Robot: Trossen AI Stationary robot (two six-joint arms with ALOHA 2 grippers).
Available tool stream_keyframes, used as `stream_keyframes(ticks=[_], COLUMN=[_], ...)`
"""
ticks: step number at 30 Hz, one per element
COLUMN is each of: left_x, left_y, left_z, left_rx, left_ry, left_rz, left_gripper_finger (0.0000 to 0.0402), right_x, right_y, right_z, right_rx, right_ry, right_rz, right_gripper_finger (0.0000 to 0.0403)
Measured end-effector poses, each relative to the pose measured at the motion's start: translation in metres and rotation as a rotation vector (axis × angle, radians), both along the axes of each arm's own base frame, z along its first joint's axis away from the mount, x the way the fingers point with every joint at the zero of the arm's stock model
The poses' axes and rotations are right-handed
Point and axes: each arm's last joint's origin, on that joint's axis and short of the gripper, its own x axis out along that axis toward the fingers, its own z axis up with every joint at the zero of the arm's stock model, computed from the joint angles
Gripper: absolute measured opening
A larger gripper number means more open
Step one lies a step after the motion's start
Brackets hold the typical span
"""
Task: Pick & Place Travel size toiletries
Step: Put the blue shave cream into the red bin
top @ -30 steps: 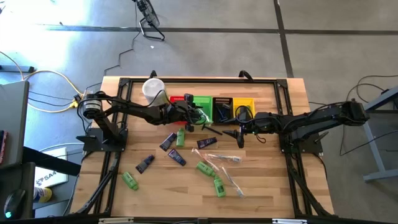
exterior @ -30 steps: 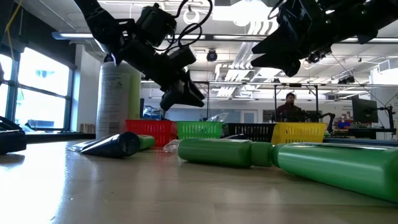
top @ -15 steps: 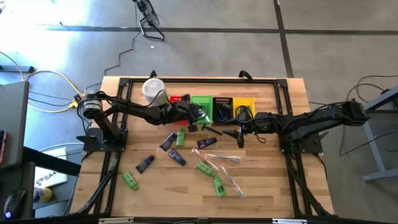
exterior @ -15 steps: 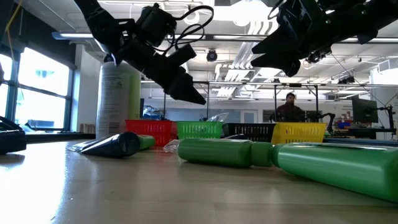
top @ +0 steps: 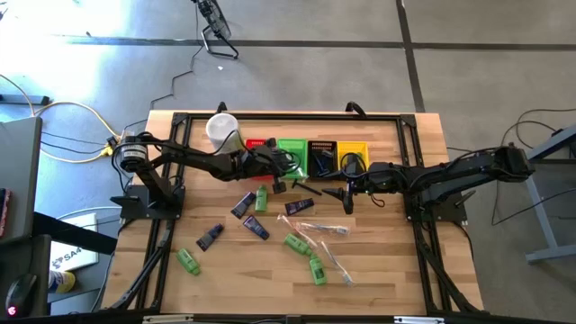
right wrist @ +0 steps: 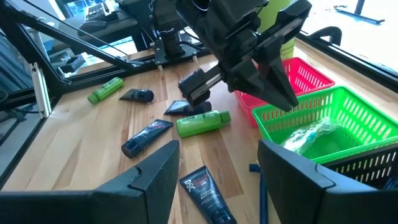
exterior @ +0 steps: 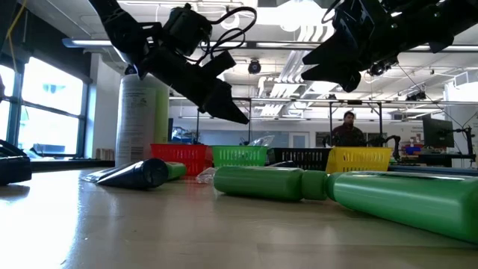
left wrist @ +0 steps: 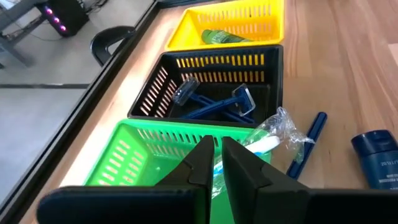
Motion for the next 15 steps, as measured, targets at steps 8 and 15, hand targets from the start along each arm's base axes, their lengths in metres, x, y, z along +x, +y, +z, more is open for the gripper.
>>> stream_keyframes(ticks=[8, 15], left_x=[0.0, 0.0], left_y=[0.0, -0.0001], left_z=[0.0, -0.0002], left_rx=[-0.023, -0.039], left_ry=[-0.01, -0.013], left_rz=[0.011, 0.014], left_gripper_finger=[0.0026, 0.0026], right_x=[0.0, 0.0], right_y=[0.0, -0.0001], right_z=[0.0, 0.0], right_rx=[0.0, 0.0], right_ry=[0.0, 0.0], right_rz=[0.0, 0.0], right_gripper_finger=[0.021, 0.021])
